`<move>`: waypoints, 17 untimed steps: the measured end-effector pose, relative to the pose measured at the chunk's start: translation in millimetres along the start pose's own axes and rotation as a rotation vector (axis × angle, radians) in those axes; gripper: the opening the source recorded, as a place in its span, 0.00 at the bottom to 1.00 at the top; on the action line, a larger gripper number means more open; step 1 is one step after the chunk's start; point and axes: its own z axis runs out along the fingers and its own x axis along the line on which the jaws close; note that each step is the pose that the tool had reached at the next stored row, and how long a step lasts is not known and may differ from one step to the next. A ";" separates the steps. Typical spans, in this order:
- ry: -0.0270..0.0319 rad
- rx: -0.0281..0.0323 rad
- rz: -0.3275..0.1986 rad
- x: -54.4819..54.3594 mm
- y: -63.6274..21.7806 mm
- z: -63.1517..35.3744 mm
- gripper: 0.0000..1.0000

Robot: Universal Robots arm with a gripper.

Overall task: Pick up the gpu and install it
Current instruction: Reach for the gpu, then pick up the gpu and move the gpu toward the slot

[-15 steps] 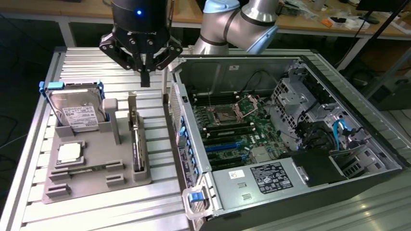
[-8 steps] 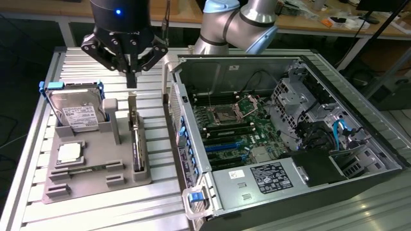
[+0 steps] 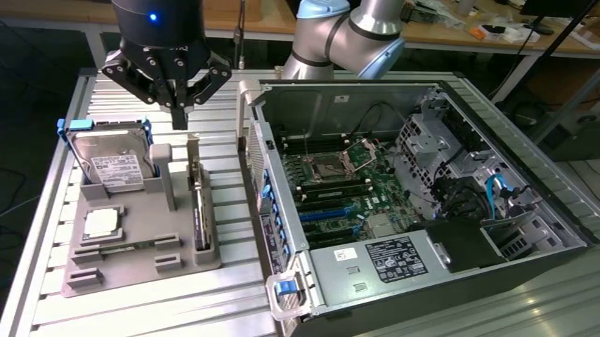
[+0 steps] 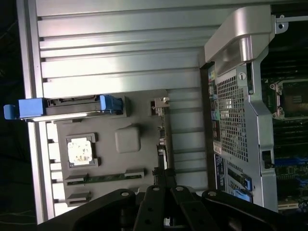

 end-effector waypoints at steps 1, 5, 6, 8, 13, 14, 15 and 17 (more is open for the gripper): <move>0.0000 0.0000 0.000 0.0 0.0 0.0 0.11; 0.0000 0.0001 0.000 0.0 0.0 0.0 0.11; 0.0001 0.0000 0.000 0.0 0.0 0.0 0.11; 0.0001 0.0001 0.000 0.0 0.0 -0.1 0.11; 0.0000 0.0001 0.000 0.0 0.0 0.0 0.11; 0.0001 0.0001 0.000 0.0 0.0 0.0 0.11; 0.0001 0.0001 0.000 0.0 0.0 0.0 0.11; 0.0000 0.0001 0.000 0.0 0.0 0.0 0.24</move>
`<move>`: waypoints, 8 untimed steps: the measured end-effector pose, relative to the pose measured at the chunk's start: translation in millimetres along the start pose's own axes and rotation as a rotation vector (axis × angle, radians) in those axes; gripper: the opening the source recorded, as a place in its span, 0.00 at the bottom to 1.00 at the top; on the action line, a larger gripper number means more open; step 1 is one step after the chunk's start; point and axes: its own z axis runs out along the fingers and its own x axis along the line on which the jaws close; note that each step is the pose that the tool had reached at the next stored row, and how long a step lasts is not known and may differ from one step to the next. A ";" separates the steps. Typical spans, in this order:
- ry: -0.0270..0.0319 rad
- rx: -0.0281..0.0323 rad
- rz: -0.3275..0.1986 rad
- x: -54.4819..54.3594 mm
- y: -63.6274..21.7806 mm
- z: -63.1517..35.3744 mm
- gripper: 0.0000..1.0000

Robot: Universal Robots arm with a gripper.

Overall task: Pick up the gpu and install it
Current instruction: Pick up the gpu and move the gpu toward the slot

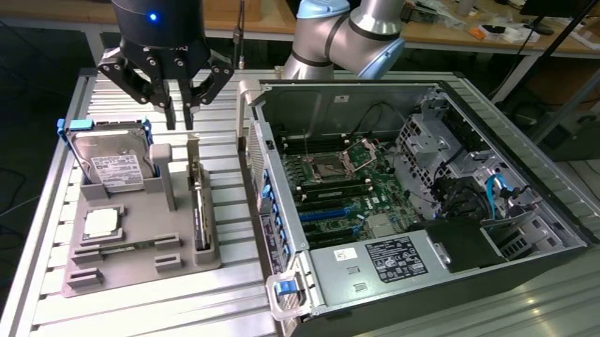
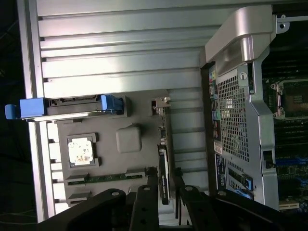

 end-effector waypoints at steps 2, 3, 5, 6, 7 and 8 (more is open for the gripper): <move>0.0001 0.0000 0.000 0.0 0.0 0.0 0.36; 0.0000 0.0000 0.000 0.0 0.0 0.0 0.36; 0.0000 0.0003 0.000 0.8 -0.2 0.1 0.42; 0.0007 0.0012 -0.010 0.9 -0.4 1.2 0.48; 0.0030 0.0012 -0.028 0.9 -0.4 2.2 0.48; 0.0045 0.0009 -0.042 0.9 -0.4 2.8 0.48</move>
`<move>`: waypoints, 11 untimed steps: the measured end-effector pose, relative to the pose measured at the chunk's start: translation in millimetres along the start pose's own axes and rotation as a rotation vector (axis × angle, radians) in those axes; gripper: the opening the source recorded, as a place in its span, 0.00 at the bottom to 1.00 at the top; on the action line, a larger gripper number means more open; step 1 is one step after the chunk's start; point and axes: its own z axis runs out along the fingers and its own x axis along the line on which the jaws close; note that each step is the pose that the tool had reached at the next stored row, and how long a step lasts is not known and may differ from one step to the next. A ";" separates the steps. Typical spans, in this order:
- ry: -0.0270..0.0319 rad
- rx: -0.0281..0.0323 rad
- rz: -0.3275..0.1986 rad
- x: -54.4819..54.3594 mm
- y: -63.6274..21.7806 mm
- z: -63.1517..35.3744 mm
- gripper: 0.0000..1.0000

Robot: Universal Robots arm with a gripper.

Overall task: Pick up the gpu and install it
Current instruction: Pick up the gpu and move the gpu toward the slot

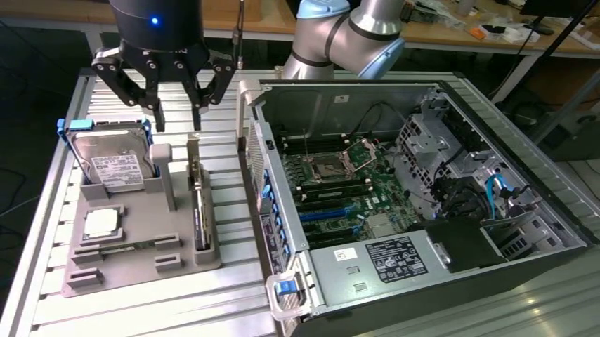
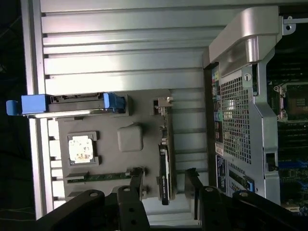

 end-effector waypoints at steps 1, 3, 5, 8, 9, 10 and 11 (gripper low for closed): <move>0.0030 0.0012 -0.022 0.0 -0.1 1.7 0.48; 0.0040 0.0034 -0.030 0.0 -0.3 4.6 0.48; 0.0041 0.0060 -0.032 0.0 -1.2 8.7 0.48; 0.0042 0.0085 -0.033 -0.1 -6.5 13.6 0.48; 0.0042 0.0086 -0.033 -0.1 -8.0 15.2 0.48; 0.0041 0.0086 -0.033 -0.1 -9.3 17.2 0.48; 0.0042 0.0086 -0.033 -0.1 -10.2 19.2 0.48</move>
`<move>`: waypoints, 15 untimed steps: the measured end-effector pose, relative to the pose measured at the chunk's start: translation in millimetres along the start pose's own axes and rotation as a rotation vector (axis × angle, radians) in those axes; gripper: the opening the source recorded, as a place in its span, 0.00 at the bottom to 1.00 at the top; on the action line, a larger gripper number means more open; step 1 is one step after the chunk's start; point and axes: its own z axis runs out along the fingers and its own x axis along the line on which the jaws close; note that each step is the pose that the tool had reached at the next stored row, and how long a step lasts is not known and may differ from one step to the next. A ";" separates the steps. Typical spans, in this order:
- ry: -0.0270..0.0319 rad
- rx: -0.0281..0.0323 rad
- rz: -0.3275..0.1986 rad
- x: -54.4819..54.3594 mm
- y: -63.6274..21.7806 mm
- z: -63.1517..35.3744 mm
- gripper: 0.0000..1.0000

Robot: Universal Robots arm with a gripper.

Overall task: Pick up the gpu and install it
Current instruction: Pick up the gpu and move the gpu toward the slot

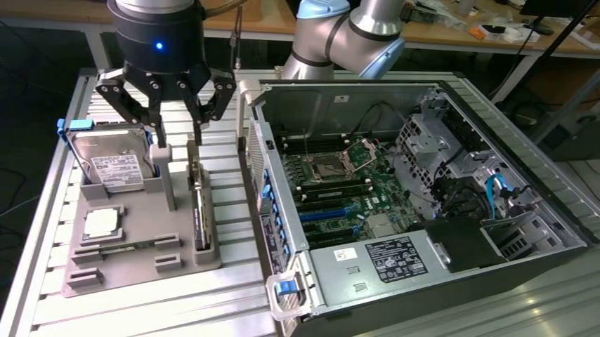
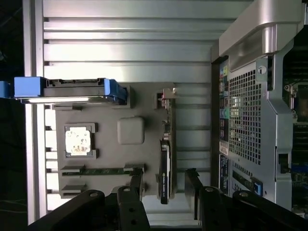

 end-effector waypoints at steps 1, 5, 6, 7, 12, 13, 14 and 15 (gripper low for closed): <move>0.0000 0.0000 0.000 0.0 -0.5 1.6 0.48; 0.0000 0.0000 0.000 0.0 -1.9 8.9 0.48; 0.0001 0.0000 0.000 0.0 -2.2 10.7 0.48; 0.0000 0.0000 0.000 0.0 -2.5 12.5 0.48; 0.0000 0.0000 0.000 -0.1 -4.4 21.6 0.48; 0.0001 0.0000 0.000 -0.1 -4.8 23.5 0.48; 0.0001 0.0000 0.000 -0.1 -5.2 25.3 0.48; 0.0000 0.0000 0.000 -0.1 -5.6 27.1 0.48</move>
